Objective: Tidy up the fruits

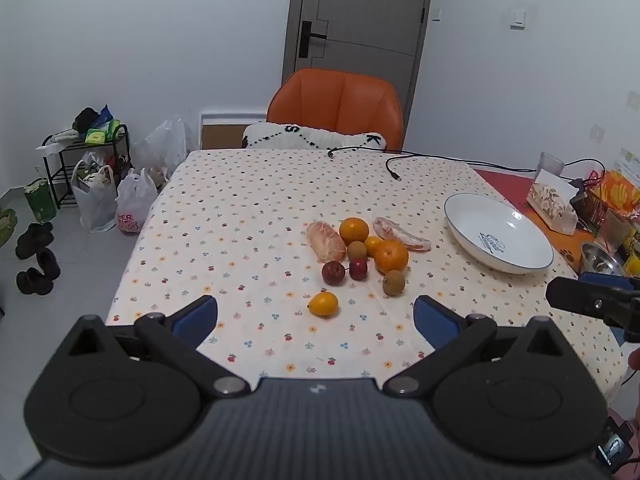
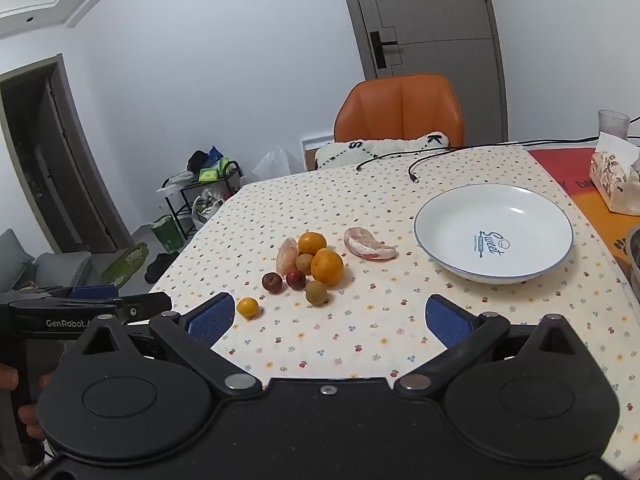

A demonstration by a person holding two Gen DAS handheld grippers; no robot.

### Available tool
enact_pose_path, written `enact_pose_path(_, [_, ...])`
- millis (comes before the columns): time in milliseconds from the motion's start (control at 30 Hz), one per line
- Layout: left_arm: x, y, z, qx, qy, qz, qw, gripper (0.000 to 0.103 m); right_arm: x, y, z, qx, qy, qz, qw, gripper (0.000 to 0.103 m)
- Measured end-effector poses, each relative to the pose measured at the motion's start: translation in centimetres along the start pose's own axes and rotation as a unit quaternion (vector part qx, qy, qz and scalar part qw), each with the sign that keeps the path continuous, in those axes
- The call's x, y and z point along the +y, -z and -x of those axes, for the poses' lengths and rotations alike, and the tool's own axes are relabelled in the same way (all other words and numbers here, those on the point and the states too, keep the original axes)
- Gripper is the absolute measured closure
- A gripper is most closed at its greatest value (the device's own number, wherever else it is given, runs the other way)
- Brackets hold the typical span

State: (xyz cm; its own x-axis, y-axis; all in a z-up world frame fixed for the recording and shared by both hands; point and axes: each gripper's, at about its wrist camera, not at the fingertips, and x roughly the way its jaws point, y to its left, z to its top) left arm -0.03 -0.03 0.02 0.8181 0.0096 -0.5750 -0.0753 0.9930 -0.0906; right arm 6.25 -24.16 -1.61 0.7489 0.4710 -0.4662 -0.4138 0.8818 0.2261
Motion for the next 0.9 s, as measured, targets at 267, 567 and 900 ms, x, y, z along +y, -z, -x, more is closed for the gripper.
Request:
enact_pose_path(267, [0.41, 0.47, 0.29, 0.001, 0.003, 0.004, 1.0000, 0.000, -0.70, 0.10, -0.64, 0.016, 0.005, -0.006, 1.000, 0.000])
enact_pose_path(567, [0.24, 0.32, -0.14, 0.004, 0.003, 0.000, 1.0000, 0.000, -0.71, 0.23, -0.54, 0.016, 0.004, -0.006, 1.000, 0.000])
enact_pose_path(900, [0.22, 0.27, 0.01, 0.003, 0.001, -0.001, 1.0000, 0.000, -0.46, 0.19, -0.65, 0.020, 0.006, -0.006, 1.000, 0.000])
